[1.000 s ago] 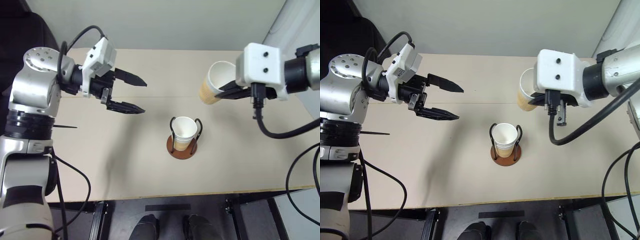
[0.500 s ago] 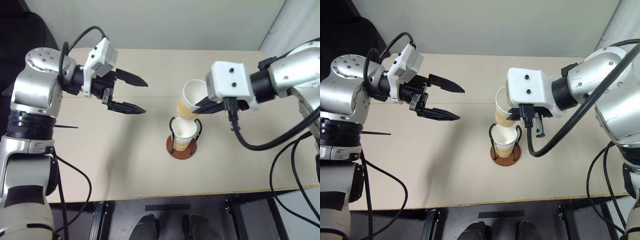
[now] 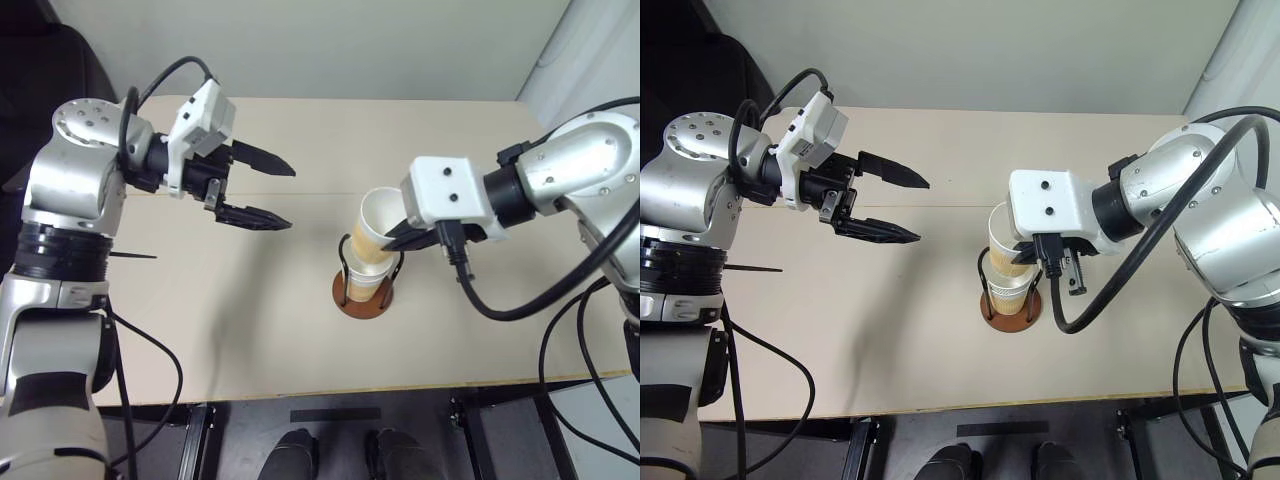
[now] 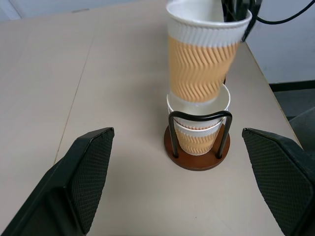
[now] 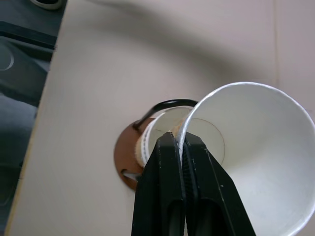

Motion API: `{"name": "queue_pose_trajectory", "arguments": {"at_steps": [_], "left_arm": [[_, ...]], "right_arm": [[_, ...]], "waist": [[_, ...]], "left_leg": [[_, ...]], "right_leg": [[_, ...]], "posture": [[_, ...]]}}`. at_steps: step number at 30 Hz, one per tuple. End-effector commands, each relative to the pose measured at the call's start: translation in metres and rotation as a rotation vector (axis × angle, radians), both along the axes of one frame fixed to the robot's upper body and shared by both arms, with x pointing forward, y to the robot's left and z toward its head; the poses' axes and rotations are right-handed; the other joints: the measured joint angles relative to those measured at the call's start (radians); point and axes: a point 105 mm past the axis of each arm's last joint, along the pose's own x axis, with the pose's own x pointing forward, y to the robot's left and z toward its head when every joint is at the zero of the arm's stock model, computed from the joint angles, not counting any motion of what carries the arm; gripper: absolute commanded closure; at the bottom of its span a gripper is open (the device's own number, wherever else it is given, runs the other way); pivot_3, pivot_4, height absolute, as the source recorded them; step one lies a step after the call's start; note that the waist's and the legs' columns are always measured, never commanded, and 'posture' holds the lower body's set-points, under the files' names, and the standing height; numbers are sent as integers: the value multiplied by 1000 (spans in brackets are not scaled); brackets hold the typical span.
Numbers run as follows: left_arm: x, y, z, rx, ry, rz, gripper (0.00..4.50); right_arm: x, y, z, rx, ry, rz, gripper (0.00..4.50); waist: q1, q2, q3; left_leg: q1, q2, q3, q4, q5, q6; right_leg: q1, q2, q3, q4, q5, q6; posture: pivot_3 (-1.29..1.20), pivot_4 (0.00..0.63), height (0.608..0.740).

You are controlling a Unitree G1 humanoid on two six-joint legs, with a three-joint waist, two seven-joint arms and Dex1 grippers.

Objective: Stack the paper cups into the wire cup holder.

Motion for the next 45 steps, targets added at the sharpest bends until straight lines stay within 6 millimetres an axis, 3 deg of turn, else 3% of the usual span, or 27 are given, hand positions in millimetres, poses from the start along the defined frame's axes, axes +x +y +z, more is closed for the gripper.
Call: {"name": "queue_pose_trajectory", "arguments": {"at_steps": [1,9,13,20,27,29,33,38,45], "left_arm": [[-9,0,12,-2,-37,-41,0],[-9,1,12,-1,-40,-38,0],[-9,1,12,1,-40,-36,0],[-9,2,12,1,-39,-35,0],[-4,3,16,-39,-58,5,0],[-2,5,19,-64,-69,33,0],[-4,10,15,-106,-37,78,0],[0,20,22,-262,-21,190,0],[11,38,1,-322,26,340,0]], "right_arm": [[-5,0,-3,-17,-7,18,4488],[0,-1,-12,-38,-8,11,4488],[3,1,-12,-29,-17,7,3627],[4,9,-4,37,-24,9,1264],[16,5,21,245,-55,-113,1264],[23,-7,26,292,-70,-190,1264],[40,-53,29,314,-128,-390,1264],[44,-97,23,453,-81,-633,1264],[48,-115,2,599,-32,-777,1264]], "waist": [[0,0,0],[0,0,0],[0,0,0],[-1,0,0],[-1,0,0],[-1,0,0],[3,0,0],[2,0,0],[0,1,0]], "left_leg": [[0,0,0,0,0,0],[0,0,0,0,0,0],[0,0,0,0,0,0],[0,0,0,0,0,0],[0,0,0,0,0,0],[0,0,0,0,0,0],[0,0,0,0,0,0],[0,0,0,-1,1,-1],[3,0,2,-1,2,-2]], "right_leg": [[0,0,0,0,0,0],[0,0,0,0,0,0],[0,0,0,0,0,0],[0,0,0,0,0,0],[0,0,0,0,0,0],[0,0,0,0,0,0],[1,0,0,-1,0,0],[1,0,0,0,0,0],[2,0,1,2,0,0]], "posture": [[0,150,740],[0,150,740],[0,150,740],[0,150,740],[0,150,740],[0,150,740],[0,150,740],[0,150,740],[0,150,740]]}}
